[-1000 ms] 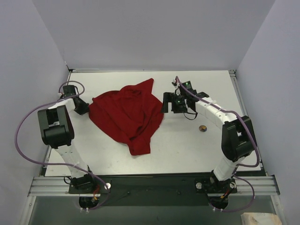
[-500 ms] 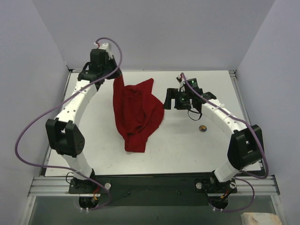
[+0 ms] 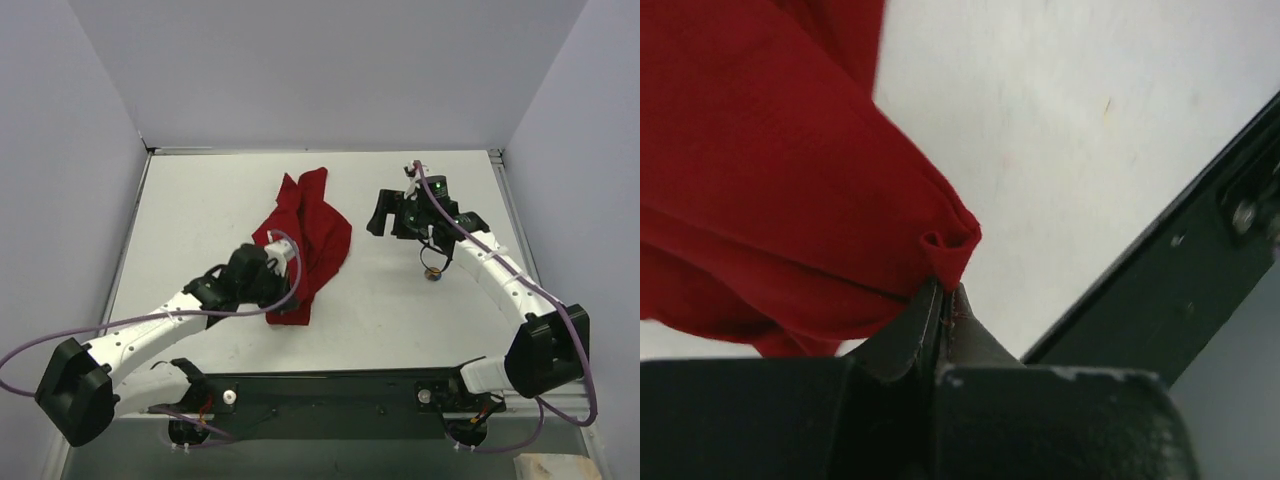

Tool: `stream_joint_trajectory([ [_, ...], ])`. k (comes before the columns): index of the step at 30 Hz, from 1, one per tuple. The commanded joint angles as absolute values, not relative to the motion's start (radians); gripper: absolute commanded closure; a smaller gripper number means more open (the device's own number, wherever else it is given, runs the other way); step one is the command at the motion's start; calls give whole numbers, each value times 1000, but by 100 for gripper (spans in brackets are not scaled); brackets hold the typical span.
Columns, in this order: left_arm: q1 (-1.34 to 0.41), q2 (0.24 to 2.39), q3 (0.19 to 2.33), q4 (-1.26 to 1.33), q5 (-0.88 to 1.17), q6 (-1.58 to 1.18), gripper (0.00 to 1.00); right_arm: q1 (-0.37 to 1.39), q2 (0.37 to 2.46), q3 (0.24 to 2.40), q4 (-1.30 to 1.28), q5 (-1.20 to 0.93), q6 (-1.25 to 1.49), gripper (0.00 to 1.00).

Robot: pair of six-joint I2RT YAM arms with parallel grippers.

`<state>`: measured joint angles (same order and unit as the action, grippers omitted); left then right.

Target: Pin the brooch onto the clothing

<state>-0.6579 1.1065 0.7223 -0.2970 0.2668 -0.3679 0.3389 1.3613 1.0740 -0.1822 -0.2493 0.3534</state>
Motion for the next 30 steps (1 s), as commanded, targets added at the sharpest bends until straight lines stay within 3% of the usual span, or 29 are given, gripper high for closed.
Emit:
stream_joint_trajectory([
  [1,-857,1045,632,-225,241,-471,100,354,1422,1075,-143,-310,379,15],
  [10,-996,976,482,-198,75,-604,100,503,1678,1298,-135,-383,368,16],
  [20,-1008,603,379,-270,-67,-721,100,522,1900,1515,-84,-469,417,22],
  [30,-1009,646,377,-252,-40,-718,100,479,2100,1721,-91,-367,480,26],
])
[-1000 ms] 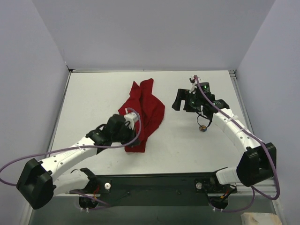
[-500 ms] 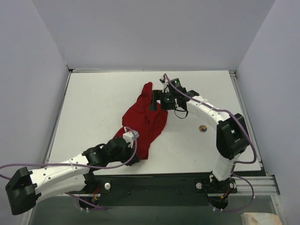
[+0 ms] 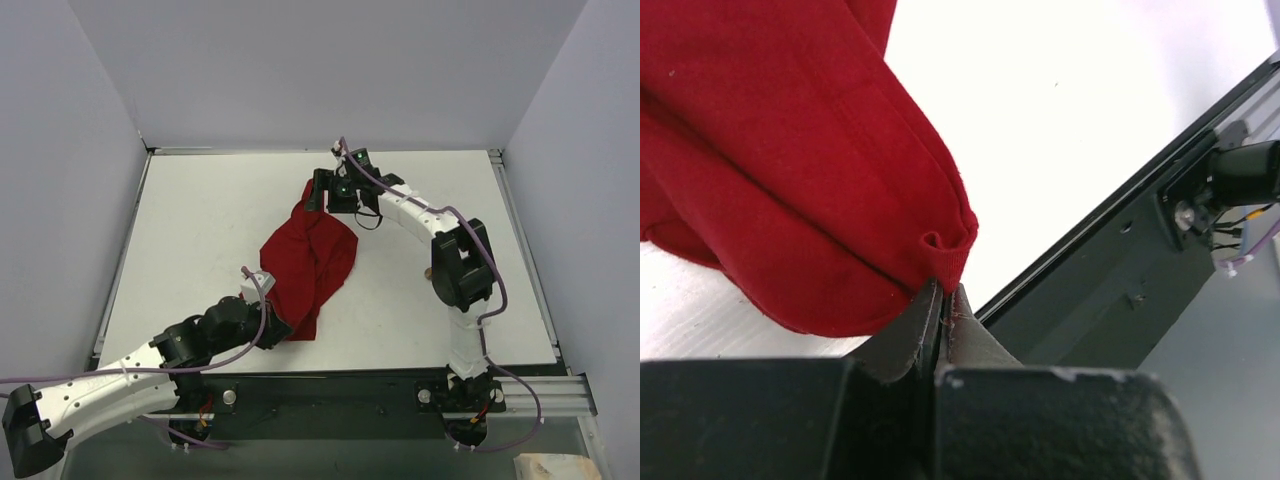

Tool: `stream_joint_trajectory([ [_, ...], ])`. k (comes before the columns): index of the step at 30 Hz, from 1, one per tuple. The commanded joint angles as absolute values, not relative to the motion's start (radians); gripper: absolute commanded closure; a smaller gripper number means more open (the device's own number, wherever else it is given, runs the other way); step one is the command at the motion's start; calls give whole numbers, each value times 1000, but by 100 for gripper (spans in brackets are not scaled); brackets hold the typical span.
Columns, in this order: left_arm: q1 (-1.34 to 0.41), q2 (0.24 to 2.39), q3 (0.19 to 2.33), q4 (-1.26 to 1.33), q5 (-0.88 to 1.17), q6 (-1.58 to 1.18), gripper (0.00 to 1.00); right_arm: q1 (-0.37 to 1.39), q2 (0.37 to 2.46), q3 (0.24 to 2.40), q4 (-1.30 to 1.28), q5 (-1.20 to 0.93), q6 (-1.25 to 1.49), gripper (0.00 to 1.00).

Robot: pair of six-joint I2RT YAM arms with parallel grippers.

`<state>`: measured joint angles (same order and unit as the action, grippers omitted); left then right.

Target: Pin the brooch onto the clothing

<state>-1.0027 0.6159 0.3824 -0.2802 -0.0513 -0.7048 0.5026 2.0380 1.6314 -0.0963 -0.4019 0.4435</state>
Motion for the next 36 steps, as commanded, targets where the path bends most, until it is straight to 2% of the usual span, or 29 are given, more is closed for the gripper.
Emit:
stream_joint_trajectory([
  [1,-1009,658,380,-239,-37,-713,100,479,2115,1736,-91,-359,479,27],
  [8,-1009,672,384,-203,-34,-706,100,476,2241,1882,-92,-298,474,33],
  [14,-1012,693,396,-184,-37,-700,100,479,2330,1965,-58,-345,492,42],
  [15,-1011,695,402,-184,-40,-699,100,480,2341,1992,-58,-353,494,50],
  [17,-1012,696,406,-184,-46,-693,100,482,2368,2011,-54,-383,497,59],
  [20,-1009,696,425,-189,-57,-681,100,477,2391,2042,-58,-408,502,87],
  [21,-1009,696,431,-189,-63,-678,100,474,2393,2046,-64,-416,503,100],
  [27,-1003,725,544,-195,-155,-583,100,422,2280,2019,-63,-445,482,100],
  [30,-974,781,678,-219,-210,-493,100,393,2157,1994,-63,-433,462,100],
  [36,-727,903,1009,-256,-85,-335,100,354,1876,1919,-63,-374,393,100],
])
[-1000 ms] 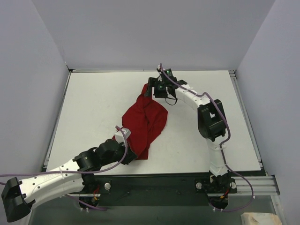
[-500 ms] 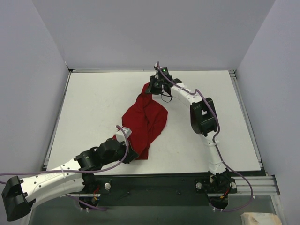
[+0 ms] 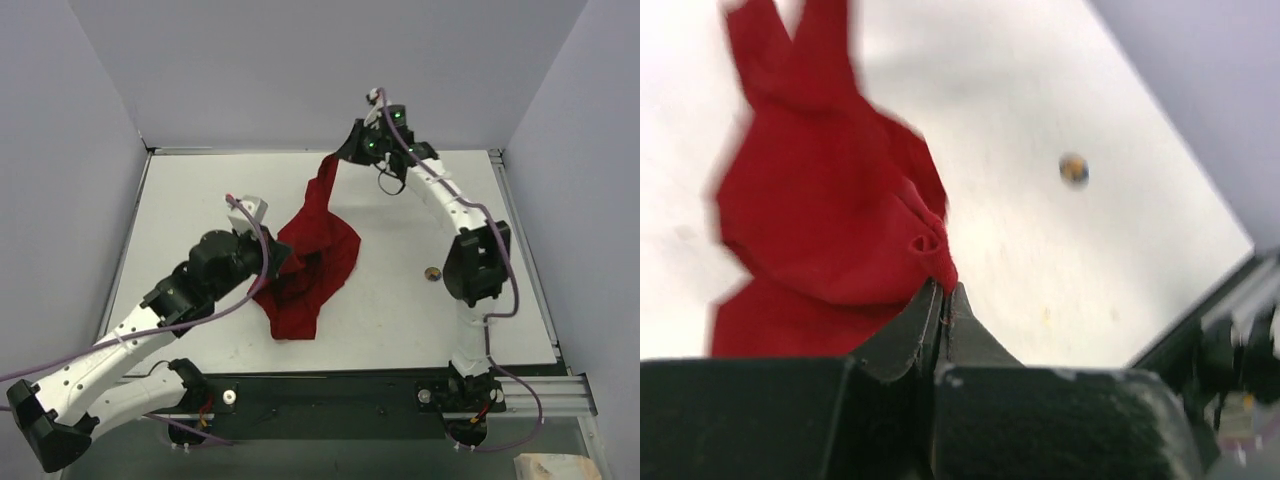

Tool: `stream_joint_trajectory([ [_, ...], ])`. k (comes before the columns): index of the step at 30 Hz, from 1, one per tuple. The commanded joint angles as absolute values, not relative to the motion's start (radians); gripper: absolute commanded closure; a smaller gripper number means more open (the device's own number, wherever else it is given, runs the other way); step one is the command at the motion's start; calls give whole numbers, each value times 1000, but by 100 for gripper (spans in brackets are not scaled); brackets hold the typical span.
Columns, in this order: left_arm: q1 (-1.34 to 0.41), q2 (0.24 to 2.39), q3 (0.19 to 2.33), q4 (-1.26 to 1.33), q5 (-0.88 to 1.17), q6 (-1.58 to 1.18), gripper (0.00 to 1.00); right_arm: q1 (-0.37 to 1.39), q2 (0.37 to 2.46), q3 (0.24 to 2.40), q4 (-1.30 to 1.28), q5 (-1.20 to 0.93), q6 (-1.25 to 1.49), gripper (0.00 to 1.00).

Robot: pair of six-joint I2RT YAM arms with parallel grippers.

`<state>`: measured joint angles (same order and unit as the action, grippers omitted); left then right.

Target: Pin the brooch onto the clothing

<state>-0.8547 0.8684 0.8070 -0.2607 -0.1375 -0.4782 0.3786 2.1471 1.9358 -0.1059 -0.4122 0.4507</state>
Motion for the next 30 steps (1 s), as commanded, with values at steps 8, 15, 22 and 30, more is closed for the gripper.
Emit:
stream_joint_trajectory([
  [8,-485,1005,1475,-337,-98,-223,100,342,1550,1830,-55,-287,307,100],
  [15,-480,1072,1834,-442,-65,-152,100,337,1303,1789,-55,-253,261,100],
  [22,-482,1031,1944,-560,0,-146,100,339,1091,1704,-49,-273,256,100],
  [30,-482,1026,1999,-604,-18,-127,100,342,982,1689,-6,-316,287,100],
])
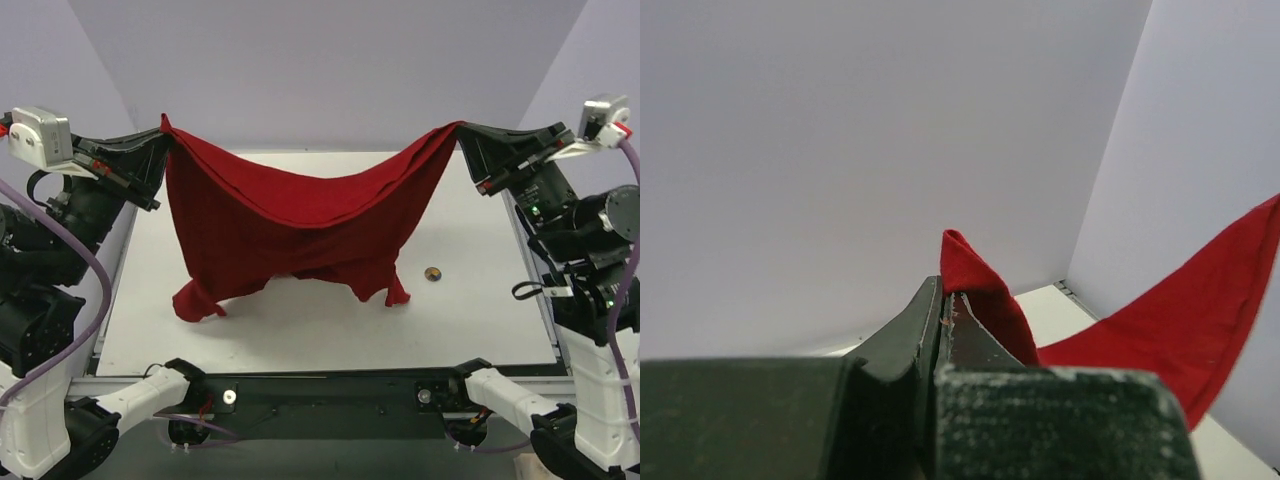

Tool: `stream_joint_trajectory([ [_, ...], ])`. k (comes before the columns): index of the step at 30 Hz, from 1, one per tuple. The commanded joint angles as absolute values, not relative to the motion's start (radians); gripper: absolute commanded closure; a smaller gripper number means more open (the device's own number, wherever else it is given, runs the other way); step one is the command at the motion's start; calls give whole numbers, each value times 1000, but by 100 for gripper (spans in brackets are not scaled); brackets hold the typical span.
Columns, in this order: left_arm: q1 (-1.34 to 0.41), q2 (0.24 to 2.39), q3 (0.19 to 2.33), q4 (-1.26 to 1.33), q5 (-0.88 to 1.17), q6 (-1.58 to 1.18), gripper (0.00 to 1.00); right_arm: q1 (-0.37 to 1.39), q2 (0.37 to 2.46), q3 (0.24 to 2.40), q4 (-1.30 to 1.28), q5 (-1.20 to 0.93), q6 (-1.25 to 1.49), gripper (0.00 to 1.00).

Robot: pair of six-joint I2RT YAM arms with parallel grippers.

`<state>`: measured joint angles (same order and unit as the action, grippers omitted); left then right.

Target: Pin the brooch onto the clothing

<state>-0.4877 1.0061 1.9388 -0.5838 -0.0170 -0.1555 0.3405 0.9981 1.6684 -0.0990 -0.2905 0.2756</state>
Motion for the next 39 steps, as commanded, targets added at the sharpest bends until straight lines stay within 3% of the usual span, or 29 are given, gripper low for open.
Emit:
stream_joint_trajectory([
  [1,-482,1031,2000,-604,-31,-124,100,341,980,1690,-8,-314,285,100],
  [11,-411,1199,2034,-572,-235,-113,100,331,1155,1776,3,-282,259,100],
  [14,-338,1280,2042,-543,-125,-159,100,307,1253,1822,5,-302,279,100],
  [21,122,1492,2065,-355,320,-495,100,126,1550,2055,55,-508,489,100],
  [26,182,1761,2441,-356,376,-568,100,78,1834,2465,87,-512,560,100],
  [28,193,1889,2598,-377,377,-577,100,75,1902,2538,119,-456,555,100],
  [29,196,1920,2690,-374,377,-584,100,72,1902,2517,194,-428,558,100],
  [32,213,1870,2558,-200,367,-633,100,69,1872,2470,270,-327,536,100],
  [35,215,1871,2604,-181,347,-618,100,64,1836,2451,275,-273,488,100],
  [39,210,1797,2482,-203,366,-589,100,55,1700,2176,340,-278,489,100],
])
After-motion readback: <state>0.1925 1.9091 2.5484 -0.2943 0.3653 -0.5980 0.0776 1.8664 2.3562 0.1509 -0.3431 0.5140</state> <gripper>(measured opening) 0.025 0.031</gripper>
